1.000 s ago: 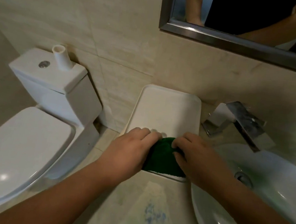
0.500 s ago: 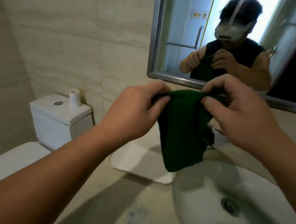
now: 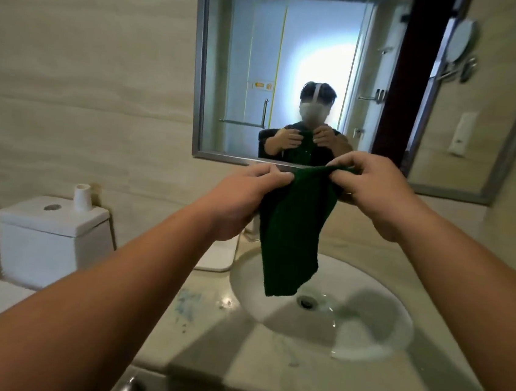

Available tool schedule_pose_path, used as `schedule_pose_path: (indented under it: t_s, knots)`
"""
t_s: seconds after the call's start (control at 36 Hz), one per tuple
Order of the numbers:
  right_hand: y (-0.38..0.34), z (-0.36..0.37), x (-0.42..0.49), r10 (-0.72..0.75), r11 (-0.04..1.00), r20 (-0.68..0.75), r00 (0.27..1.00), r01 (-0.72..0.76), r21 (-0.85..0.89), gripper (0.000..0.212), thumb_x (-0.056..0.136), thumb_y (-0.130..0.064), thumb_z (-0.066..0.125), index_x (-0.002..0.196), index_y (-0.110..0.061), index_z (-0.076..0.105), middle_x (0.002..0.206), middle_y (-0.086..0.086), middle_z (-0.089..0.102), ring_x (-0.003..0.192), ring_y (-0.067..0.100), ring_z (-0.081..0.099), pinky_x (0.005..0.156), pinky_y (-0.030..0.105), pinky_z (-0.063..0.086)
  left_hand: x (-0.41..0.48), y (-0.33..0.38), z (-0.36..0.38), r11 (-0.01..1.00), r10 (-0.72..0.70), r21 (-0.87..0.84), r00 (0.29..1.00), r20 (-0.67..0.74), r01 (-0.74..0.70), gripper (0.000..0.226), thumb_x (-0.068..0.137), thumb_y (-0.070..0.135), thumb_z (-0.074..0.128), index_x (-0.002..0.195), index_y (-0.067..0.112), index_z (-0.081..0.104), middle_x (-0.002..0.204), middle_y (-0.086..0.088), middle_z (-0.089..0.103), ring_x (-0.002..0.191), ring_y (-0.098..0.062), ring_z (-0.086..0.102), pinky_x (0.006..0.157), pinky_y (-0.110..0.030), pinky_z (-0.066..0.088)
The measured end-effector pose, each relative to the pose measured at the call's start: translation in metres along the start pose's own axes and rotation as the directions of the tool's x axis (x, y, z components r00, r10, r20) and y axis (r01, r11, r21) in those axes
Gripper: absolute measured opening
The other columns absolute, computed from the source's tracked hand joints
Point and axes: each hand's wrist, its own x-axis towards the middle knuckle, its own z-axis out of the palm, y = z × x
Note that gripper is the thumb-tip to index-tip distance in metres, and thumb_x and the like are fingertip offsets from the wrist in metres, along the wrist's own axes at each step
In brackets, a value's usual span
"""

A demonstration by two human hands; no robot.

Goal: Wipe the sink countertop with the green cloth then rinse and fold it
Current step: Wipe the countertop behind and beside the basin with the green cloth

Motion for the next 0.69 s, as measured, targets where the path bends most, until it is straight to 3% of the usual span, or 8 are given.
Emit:
schedule_pose_path:
  t_s: [0.08, 0.22, 0.31, 0.42, 0.47, 0.53, 0.61, 0.69]
  knots:
    - [0.001, -0.018, -0.008, 0.044, 0.994, -0.003, 0.999, -0.043, 0.101, 0.020, 0.098, -0.010, 0.066, 0.091, -0.025, 0.077, 0.094, 0.007, 0.076, 0.083, 0.022, 0.076, 0.062, 0.028, 0.061, -0.001, -0.001, 0.016, 0.996, -0.060, -0.056, 0.994, 0.095, 0.065, 0.028, 0.098, 0.040, 0.072, 0.106, 0.014, 0.072, 0.097, -0.009, 0.074, 0.091, -0.020, 0.072, 0.069, -0.025, 0.057]
    - [0.007, -0.044, -0.011, 0.091, 0.989, -0.107, 0.990, -0.077, 0.127, 0.020, 0.100, -0.014, 0.060, 0.093, -0.027, 0.074, 0.091, 0.005, 0.074, 0.079, 0.023, 0.074, 0.060, 0.036, 0.063, 0.000, -0.005, 0.022, 0.986, -0.161, 0.005, 0.945, 0.286, 0.167, 0.063, 0.087, 0.025, 0.087, 0.141, 0.008, 0.060, 0.136, -0.020, 0.070, 0.125, -0.039, 0.068, 0.109, -0.053, 0.053]
    - [0.013, -0.061, -0.010, 0.091, 0.995, -0.204, 0.975, -0.083, 0.047, 0.021, 0.099, -0.014, 0.059, 0.093, -0.028, 0.073, 0.099, 0.006, 0.072, 0.090, 0.025, 0.070, 0.064, 0.035, 0.056, 0.001, -0.009, 0.022, 0.945, -0.287, 0.227, 0.928, 0.238, 0.234, 0.064, 0.078, 0.025, 0.092, 0.133, 0.015, 0.063, 0.126, -0.016, 0.075, 0.113, -0.035, 0.075, 0.099, -0.053, 0.061]
    - [0.016, -0.070, -0.013, -0.031, 0.981, -0.263, 0.964, -0.021, -0.194, 0.016, 0.097, -0.020, 0.062, 0.094, -0.032, 0.073, 0.096, -0.004, 0.071, 0.092, 0.022, 0.067, 0.078, 0.041, 0.058, 0.003, -0.016, 0.032, 0.851, -0.345, 0.440, 0.937, 0.058, 0.287, 0.028, 0.092, 0.038, 0.079, 0.115, 0.024, 0.074, 0.098, -0.002, 0.083, 0.088, -0.022, 0.082, 0.086, -0.047, 0.066]
    - [0.012, -0.065, -0.020, -0.156, 0.948, -0.241, 0.958, 0.077, -0.310, 0.016, 0.096, -0.021, 0.062, 0.096, -0.034, 0.071, 0.094, -0.012, 0.069, 0.087, 0.015, 0.066, 0.073, 0.035, 0.054, 0.005, -0.018, 0.039, 0.864, -0.351, 0.371, 0.936, -0.042, 0.341, 0.022, 0.099, 0.038, 0.071, 0.113, 0.022, 0.073, 0.089, -0.002, 0.083, 0.081, -0.022, 0.082, 0.084, -0.047, 0.067]
    - [0.006, -0.055, -0.031, -0.240, 0.923, -0.184, 0.953, 0.166, -0.346, 0.017, 0.095, -0.022, 0.063, 0.098, -0.037, 0.069, 0.091, -0.016, 0.068, 0.081, 0.009, 0.065, 0.068, 0.032, 0.052, 0.005, -0.015, 0.047, 0.893, -0.411, 0.166, 0.908, -0.081, 0.419, 0.027, 0.103, 0.037, 0.063, 0.117, 0.014, 0.070, 0.089, -0.010, 0.083, 0.083, -0.028, 0.082, 0.082, -0.046, 0.067]
    - [0.004, -0.033, -0.051, -0.306, 0.892, -0.036, 0.951, 0.273, -0.361, 0.020, 0.092, -0.024, 0.068, 0.104, -0.040, 0.065, 0.086, -0.014, 0.068, 0.073, 0.003, 0.063, 0.062, 0.030, 0.052, 0.002, -0.004, 0.058, 0.866, -0.489, -0.115, 0.872, 0.005, 0.486, 0.037, 0.109, 0.036, 0.049, 0.120, 0.006, 0.068, 0.097, -0.015, 0.082, 0.093, -0.030, 0.079, 0.077, -0.040, 0.066]
    - [0.008, -0.015, -0.069, -0.249, 0.875, 0.195, 0.949, 0.306, -0.375, 0.032, 0.087, -0.037, 0.075, 0.115, -0.045, 0.062, 0.091, -0.015, 0.069, 0.077, 0.000, 0.063, 0.064, 0.023, 0.050, 0.000, 0.004, 0.064, 0.848, -0.485, -0.212, 0.873, 0.055, 0.485, 0.042, 0.113, 0.041, 0.038, 0.121, 0.012, 0.067, 0.098, -0.011, 0.075, 0.089, -0.024, 0.073, 0.070, -0.033, 0.063]
